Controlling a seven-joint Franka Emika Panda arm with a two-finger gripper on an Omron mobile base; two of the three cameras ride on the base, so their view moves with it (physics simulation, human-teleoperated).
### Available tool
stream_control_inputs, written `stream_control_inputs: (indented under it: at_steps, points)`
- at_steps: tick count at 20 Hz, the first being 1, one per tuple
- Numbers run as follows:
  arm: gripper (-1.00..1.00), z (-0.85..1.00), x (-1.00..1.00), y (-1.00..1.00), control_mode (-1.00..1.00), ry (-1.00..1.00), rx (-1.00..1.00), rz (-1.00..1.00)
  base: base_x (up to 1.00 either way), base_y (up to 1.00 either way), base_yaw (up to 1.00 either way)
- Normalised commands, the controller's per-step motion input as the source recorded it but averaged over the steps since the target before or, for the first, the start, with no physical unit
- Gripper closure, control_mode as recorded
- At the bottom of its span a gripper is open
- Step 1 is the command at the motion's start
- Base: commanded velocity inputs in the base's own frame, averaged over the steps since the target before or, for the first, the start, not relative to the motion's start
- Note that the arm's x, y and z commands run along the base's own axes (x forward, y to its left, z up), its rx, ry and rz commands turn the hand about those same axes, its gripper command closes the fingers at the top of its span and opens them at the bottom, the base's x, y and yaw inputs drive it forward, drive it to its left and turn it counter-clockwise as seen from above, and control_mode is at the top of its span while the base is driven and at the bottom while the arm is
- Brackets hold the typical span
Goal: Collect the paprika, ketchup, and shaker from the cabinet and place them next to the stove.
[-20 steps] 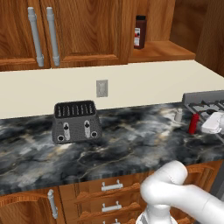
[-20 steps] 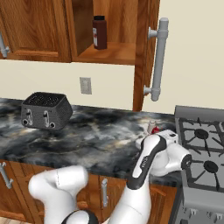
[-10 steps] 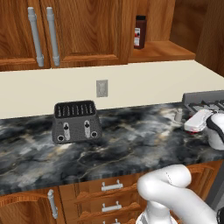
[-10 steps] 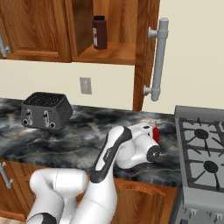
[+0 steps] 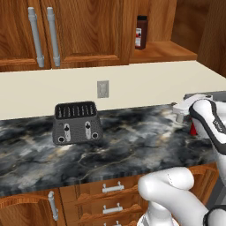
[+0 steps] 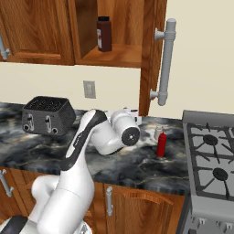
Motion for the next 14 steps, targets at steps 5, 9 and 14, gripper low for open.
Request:
stream_control_inputs:
  at_steps: [5,9,14]
  points:
    - [-1.0,0.98,0.08,0.0,-1.0,0.0,0.0,-0.07,0.0,0.0,0.0]
    - [-1.0,0.92,0.0,0.02,-1.0,0.0,0.0,-0.04,0.0,0.0,0.0]
    - [-1.0,0.55,0.0,0.04,-1.0,0.0,0.0,0.0,0.0,0.0,0.0]
